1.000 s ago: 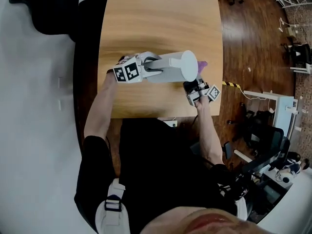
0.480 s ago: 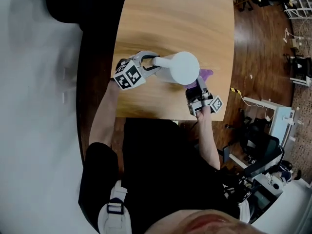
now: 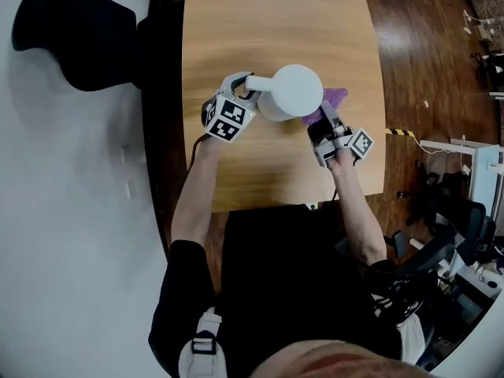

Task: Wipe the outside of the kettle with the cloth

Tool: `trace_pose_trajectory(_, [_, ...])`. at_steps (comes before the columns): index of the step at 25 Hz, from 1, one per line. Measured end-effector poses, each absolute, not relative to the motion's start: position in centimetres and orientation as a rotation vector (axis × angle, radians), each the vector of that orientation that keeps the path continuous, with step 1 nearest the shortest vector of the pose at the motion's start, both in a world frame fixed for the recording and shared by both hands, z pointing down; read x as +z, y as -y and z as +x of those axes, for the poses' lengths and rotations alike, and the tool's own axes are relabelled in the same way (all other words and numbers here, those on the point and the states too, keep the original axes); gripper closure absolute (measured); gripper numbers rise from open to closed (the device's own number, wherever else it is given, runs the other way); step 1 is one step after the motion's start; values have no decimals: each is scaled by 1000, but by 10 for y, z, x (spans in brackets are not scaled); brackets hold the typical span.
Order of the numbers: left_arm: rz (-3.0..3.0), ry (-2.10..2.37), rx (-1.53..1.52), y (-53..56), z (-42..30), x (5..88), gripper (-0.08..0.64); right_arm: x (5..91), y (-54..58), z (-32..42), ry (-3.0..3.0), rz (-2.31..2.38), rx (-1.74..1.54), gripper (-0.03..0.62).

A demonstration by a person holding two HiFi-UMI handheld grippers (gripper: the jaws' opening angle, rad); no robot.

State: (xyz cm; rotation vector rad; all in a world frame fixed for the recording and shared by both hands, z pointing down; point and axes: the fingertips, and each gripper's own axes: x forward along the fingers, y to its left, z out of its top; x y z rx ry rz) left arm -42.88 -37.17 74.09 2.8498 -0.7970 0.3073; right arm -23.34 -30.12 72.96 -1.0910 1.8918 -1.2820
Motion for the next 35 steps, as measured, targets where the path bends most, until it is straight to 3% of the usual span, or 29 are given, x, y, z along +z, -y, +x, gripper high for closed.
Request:
trace_pose_trajectory(6, [2732,923,407,452,-345,742,430,720,401,-152,-1938,-1063,-1251,541])
trace_pose_trajectory(14, [2564,1021,545,568,-350,760,436,708,531,-169,-2013,-965,-1237,541])
trace_pose_trajectory(18, [2486,1138,516,578,-343,758,412,691,537,-158,-2085,-961,-1199,538])
trace_pose_trajectory(22, [2450,1236,479,562,-355,734,298,646,484,-141,-2080,-922,-1125,538])
trace_pose_trajectory(26, [2395,1246,430,520,-378,743,308,620,413,-140,-2086,-916,-1127,537])
trace_pose_trajectory(31, [2367,1121,-12,415,-430,748,374,590,265,-161,-2117,-1005,-953,538])
trace_pose_trajectory(34, [2369,834,-545,294,-451,711,462,567,141,-185,-2171,-1023,-785,538])
trace_pose_trajectory(35, [2348,777,-718,255,-470,699,527,568,122,-202,-2213,-998,-791,538])
